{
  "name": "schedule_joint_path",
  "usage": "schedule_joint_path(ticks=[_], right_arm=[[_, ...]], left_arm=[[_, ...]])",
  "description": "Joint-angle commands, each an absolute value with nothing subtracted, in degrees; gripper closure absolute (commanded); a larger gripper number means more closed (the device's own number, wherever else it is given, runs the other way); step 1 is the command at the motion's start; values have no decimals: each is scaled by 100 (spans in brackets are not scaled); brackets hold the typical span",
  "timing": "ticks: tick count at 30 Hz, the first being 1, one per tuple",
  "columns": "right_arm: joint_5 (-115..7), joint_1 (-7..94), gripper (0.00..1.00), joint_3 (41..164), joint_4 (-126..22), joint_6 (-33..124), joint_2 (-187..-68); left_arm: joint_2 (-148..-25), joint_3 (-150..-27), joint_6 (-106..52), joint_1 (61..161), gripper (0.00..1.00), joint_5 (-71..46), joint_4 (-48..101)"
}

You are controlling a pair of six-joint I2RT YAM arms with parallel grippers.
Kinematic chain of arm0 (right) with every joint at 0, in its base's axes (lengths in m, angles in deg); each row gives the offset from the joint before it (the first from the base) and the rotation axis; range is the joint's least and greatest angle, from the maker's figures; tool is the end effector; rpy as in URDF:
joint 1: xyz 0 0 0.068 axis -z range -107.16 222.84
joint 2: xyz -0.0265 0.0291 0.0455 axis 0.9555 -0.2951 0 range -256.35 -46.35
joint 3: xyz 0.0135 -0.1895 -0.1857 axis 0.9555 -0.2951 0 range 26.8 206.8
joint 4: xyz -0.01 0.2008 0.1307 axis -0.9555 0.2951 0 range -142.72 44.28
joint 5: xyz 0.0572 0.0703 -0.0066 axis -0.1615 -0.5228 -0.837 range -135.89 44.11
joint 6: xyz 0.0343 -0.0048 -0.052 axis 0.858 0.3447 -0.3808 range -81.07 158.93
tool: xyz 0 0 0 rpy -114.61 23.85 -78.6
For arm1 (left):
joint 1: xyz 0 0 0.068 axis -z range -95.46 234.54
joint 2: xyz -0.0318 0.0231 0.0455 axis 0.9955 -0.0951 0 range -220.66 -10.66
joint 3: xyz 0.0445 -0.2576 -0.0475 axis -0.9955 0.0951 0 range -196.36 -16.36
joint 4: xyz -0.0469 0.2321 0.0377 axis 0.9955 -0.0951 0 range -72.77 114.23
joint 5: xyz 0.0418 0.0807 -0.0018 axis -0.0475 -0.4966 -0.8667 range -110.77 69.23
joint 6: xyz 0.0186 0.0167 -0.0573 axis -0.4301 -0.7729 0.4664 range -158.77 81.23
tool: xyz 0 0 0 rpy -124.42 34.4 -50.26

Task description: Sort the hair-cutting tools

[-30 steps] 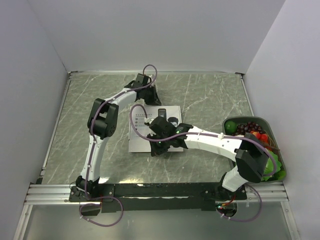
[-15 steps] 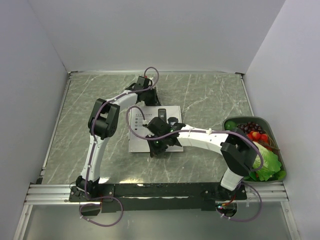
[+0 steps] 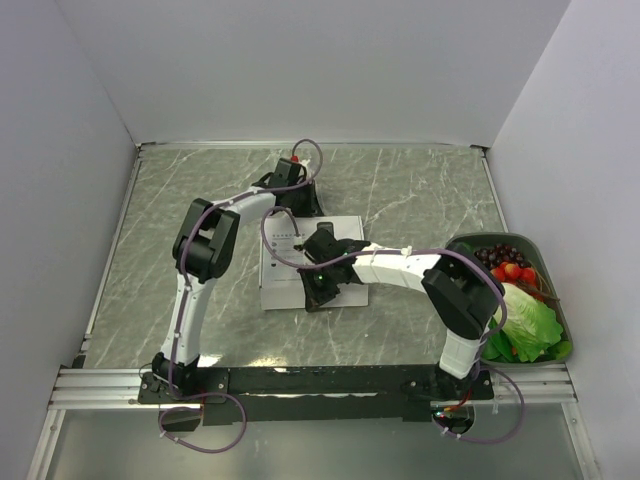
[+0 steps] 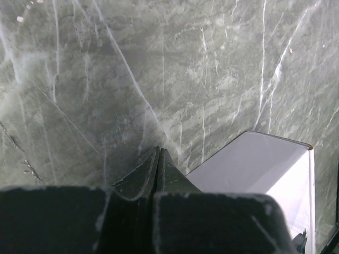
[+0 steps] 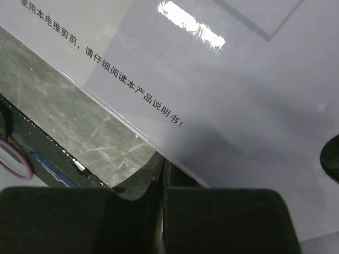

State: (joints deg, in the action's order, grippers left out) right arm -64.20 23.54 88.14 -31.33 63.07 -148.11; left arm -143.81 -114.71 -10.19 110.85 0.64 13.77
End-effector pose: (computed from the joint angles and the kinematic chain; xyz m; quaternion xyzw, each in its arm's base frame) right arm 0.2079 0.2646 0.1616 -0.2463 0.9261 0.2675 0.1005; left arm 0.4360 -0.2351 0.1395 0.0527 0.9098 -0.3248 0.2527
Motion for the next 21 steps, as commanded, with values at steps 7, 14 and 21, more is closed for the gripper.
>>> schedule_joint_path(ticks=[7, 14, 21], right_arm=[[-5513, 2441, 100, 8473, -3804, 6037, -14866], [-4319, 2292, 100, 7648, -4568, 6177, -14445], [-2965, 1729, 100, 7181, -5070, 6380, -14277]], left_arm=[[-14101, -10575, -1284, 11433, 99, 234, 472], [-13706, -9855, -1214, 11486, 99, 453, 498], [-13389, -9327, -1214, 11565, 99, 595, 551]])
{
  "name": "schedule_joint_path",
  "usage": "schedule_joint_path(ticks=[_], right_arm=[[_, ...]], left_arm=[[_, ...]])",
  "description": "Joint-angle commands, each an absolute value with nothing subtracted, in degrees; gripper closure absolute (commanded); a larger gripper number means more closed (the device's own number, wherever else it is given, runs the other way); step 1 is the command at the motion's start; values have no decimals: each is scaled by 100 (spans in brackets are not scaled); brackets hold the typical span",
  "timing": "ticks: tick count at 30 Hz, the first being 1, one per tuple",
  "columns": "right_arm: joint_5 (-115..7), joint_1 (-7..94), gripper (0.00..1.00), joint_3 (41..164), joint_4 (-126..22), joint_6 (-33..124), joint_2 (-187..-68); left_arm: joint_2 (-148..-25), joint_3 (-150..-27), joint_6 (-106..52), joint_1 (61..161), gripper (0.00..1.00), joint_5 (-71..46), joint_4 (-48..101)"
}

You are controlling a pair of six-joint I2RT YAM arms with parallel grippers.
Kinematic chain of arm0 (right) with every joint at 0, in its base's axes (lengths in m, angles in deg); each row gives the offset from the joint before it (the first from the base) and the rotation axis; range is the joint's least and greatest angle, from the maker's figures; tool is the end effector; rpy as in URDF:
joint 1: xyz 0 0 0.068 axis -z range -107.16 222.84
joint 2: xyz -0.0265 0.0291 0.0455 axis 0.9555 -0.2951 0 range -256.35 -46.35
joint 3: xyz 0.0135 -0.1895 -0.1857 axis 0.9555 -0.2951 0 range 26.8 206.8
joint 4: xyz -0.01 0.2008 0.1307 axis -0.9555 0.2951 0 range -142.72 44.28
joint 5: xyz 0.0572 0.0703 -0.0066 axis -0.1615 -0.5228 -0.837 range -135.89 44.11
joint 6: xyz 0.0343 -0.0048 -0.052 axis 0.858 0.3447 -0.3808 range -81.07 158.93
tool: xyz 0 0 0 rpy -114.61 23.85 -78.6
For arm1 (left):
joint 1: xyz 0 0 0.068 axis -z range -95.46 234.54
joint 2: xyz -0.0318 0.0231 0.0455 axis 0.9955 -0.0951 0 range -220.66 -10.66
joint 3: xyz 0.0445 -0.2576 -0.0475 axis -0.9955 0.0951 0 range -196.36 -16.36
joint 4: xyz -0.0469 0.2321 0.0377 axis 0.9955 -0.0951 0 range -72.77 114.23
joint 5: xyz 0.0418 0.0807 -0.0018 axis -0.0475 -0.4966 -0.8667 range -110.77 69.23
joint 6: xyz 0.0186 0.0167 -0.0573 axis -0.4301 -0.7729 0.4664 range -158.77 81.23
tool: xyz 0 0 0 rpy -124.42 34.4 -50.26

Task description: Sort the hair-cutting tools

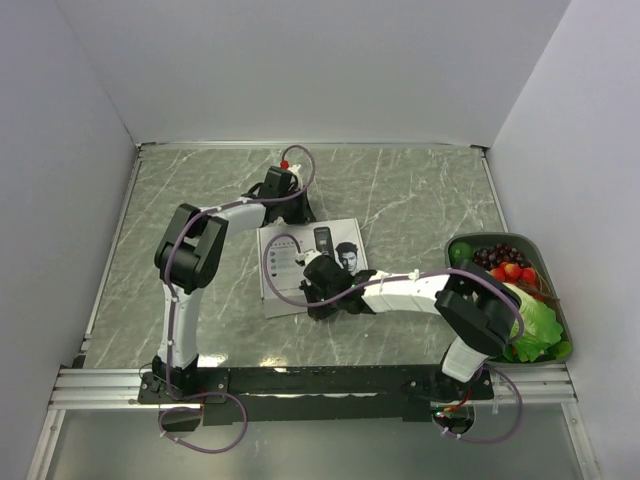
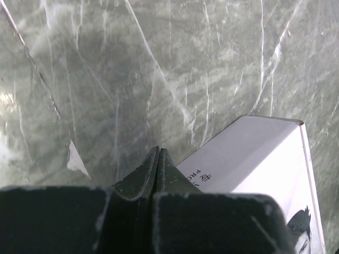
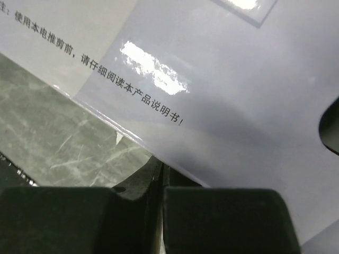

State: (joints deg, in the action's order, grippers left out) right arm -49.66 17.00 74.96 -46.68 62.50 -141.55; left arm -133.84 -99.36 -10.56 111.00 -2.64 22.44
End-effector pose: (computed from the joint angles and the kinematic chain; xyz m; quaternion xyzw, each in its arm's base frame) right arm 0.1722 0.2591 0.1505 -0.2734 0.9078 0.2262 0.2236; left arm 0.4026 -0.2171 0.1514 0.0504 0.9029 -0.3124 0.2910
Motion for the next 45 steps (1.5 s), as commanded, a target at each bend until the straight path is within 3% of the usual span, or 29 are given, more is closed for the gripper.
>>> schedule_joint_path(ticks=[1, 14, 27, 37, 45], right_arm=[[-2885, 1659, 100, 7137, -5113, 6415, -14268], [-1795, 1412, 100, 7198, -5246, 6424, -14470], [-1715, 1412, 100, 7320, -5536, 5985, -14479], [-2418, 1351, 100, 7479, -4315, 6134, -13610], [-3657, 1018, 100, 7821, -3849, 6309, -13178]], left_arm=[[-13354, -9240, -1222, 11574, 99, 586, 568], [-13125, -8879, -1293, 11961, 99, 638, 542], [-12651, -8017, -1117, 12110, 99, 779, 805], [-12782, -8922, -1310, 12110, 99, 358, 243], [-12748, -9546, -1205, 11944, 99, -433, -293]])
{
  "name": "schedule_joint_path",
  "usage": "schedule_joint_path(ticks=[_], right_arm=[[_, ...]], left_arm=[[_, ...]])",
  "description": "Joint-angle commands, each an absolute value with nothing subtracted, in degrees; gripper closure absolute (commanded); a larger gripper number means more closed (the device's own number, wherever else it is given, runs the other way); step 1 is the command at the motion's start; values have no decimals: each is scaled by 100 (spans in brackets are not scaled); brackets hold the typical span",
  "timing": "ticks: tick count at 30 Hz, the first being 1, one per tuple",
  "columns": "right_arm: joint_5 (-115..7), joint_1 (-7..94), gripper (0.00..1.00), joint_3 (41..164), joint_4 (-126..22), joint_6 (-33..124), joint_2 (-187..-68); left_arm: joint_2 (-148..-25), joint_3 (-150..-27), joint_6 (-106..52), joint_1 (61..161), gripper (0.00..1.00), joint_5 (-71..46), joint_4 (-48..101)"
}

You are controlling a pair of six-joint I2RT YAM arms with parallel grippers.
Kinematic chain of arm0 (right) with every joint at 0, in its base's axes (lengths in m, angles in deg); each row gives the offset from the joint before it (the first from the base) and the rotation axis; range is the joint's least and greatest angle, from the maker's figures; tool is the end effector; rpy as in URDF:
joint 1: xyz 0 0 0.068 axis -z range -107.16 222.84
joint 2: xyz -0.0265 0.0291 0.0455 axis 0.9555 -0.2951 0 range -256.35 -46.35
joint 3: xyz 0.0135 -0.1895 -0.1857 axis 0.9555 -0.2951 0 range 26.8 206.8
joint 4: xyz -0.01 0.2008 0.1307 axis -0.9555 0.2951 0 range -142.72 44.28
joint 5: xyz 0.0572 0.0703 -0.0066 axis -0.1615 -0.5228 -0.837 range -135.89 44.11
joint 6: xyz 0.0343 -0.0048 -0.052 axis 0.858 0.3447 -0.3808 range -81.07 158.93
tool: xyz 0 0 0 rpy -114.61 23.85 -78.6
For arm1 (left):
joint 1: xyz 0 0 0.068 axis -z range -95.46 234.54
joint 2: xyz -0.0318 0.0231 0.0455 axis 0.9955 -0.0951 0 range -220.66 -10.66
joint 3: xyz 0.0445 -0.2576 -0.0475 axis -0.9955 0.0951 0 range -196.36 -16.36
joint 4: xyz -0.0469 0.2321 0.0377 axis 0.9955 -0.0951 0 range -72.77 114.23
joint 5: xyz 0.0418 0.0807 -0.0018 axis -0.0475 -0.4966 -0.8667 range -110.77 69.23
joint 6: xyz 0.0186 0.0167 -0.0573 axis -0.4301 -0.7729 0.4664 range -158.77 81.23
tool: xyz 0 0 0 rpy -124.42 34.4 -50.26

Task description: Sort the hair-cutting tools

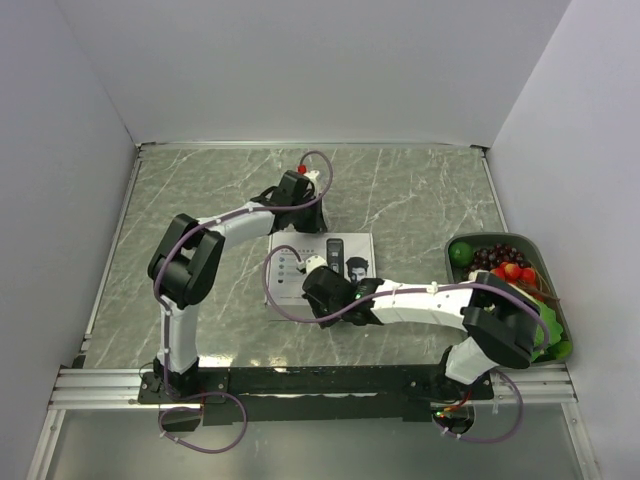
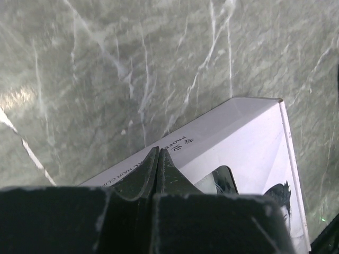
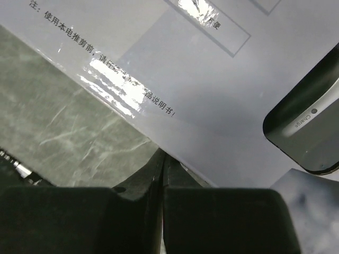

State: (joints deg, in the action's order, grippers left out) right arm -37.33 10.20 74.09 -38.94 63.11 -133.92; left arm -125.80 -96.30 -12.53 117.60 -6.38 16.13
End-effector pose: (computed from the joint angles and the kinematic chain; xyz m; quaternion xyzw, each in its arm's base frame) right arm 0.1387 0.2525 0.1742 -0.2906 0.9032 0.1599 0.2723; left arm 0.3557 -0.2458 0.1847 0.1038 0.9063 -0.2945 0.2849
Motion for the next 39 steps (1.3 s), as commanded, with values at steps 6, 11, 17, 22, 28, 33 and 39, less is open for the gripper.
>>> schedule_joint_path(ticks=[6, 11, 17, 22, 28, 33, 39], right_arm=[[-3422, 920, 100, 7858, -3506, 6660, -12871], [-3096, 929, 100, 7664, -3137, 6758, -12397], [-2893, 920, 100, 7226, -2706, 7038, -11808], [-2849, 929, 100, 6917, -2329, 7337, -11448], [-2840, 982, 100, 6645, -1898, 7645, -11069], [-2867, 1078, 100, 6416, -1853, 7777, -11156], [-2901, 1193, 100, 6117, -2143, 7909, -11060]], left_arm=[[-11782, -9231, -836, 11689, 99, -1697, -373], [-10858, -8730, -748, 11416, 99, -2060, -284], [-10164, -8158, -713, 11337, 99, -2429, -555], [-9427, -7685, -398, 11354, 99, -1946, -1039], [-8389, -7349, -10, 11512, 99, -1411, -1690], [-8089, -7147, 227, 11653, 99, -1409, -1674], [-8754, -7628, 44, 11609, 99, -2059, -928]])
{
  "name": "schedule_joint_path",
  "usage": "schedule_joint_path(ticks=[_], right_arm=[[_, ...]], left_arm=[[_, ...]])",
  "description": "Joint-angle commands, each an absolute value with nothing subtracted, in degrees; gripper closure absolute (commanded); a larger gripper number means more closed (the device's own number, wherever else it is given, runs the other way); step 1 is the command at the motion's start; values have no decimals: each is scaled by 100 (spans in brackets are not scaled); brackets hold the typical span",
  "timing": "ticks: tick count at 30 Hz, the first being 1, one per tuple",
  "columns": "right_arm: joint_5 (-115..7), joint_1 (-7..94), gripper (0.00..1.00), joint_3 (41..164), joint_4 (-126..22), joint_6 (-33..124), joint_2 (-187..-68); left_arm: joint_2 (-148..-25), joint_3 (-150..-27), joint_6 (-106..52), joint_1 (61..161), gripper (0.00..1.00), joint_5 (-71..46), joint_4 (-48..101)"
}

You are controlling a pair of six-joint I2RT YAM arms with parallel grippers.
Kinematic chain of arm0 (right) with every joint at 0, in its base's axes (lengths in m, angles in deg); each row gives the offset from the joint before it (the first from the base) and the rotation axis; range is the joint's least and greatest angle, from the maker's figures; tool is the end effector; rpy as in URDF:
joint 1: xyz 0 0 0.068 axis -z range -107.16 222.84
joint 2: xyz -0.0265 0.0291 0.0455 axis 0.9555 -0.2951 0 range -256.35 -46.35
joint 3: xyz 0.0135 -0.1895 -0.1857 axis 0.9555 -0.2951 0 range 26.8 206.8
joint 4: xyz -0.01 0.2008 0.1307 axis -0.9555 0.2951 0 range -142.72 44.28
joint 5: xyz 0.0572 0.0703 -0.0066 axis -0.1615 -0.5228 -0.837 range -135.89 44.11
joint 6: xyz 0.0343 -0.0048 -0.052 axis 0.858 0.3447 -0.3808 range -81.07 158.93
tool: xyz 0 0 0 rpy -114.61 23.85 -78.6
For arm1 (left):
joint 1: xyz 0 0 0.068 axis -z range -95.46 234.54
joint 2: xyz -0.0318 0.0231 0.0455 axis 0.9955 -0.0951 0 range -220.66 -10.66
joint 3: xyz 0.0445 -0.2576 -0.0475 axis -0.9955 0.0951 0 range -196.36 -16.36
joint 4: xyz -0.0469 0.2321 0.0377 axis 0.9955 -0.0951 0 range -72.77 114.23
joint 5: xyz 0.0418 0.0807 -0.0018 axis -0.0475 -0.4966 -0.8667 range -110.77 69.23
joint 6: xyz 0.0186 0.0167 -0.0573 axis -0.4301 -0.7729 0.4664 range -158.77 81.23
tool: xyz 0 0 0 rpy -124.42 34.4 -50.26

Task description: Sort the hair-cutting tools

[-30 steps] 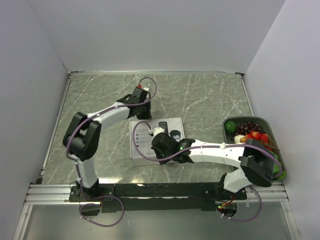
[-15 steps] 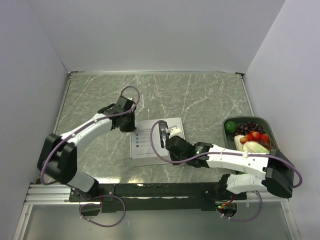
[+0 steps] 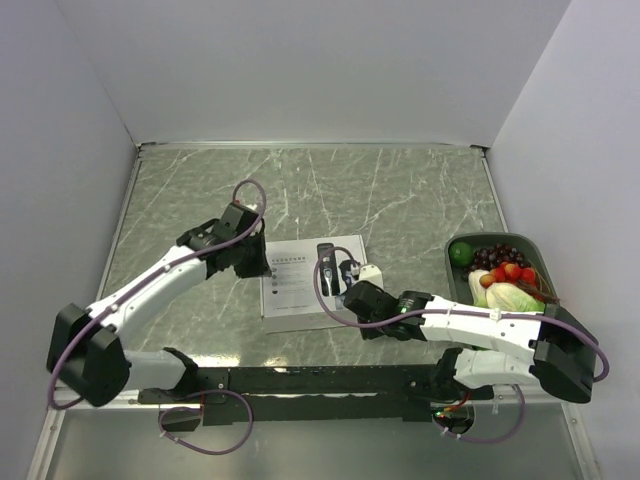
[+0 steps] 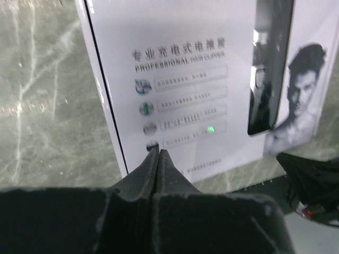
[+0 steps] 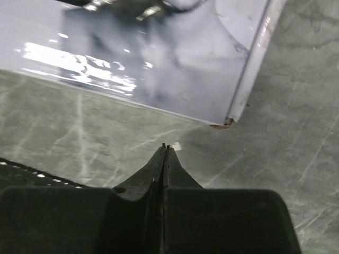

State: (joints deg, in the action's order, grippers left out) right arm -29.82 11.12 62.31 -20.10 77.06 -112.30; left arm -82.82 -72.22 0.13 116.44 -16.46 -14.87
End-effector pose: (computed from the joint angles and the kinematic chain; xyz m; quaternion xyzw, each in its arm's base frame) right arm 0.1022 0.1620 0.1804 -0.1649 0.9493 0.0890 0.2525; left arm 0.2018 -0.1300 0.2532 -0.0471 0.9530 -0.2015 0.2215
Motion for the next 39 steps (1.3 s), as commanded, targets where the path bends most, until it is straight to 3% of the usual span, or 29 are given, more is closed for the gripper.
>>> schedule_joint_path(ticks=[1, 8, 13, 20, 39], right_arm=[[-2928, 1201, 100, 6047, -2222, 7901, -10999], [-3042, 1210, 100, 5687, -2380, 7953, -10665], [-2999, 1210, 100, 5362, -2477, 8120, -10489], [-2919, 1272, 100, 5519, -2662, 8050, -10751], [-2902, 1746, 100, 5528, -3733, 7725, -11824]], left_arm=[[-8905, -7761, 0, 11574, 99, -2060, -804], [-10750, -9763, -387, 11363, 99, -2139, -258], [-12305, -11197, -642, 11407, 99, -1403, 146], [-14546, -13753, -1090, 11872, 99, -961, -811], [-14171, -11832, -1125, 12294, 99, 31, -74]])
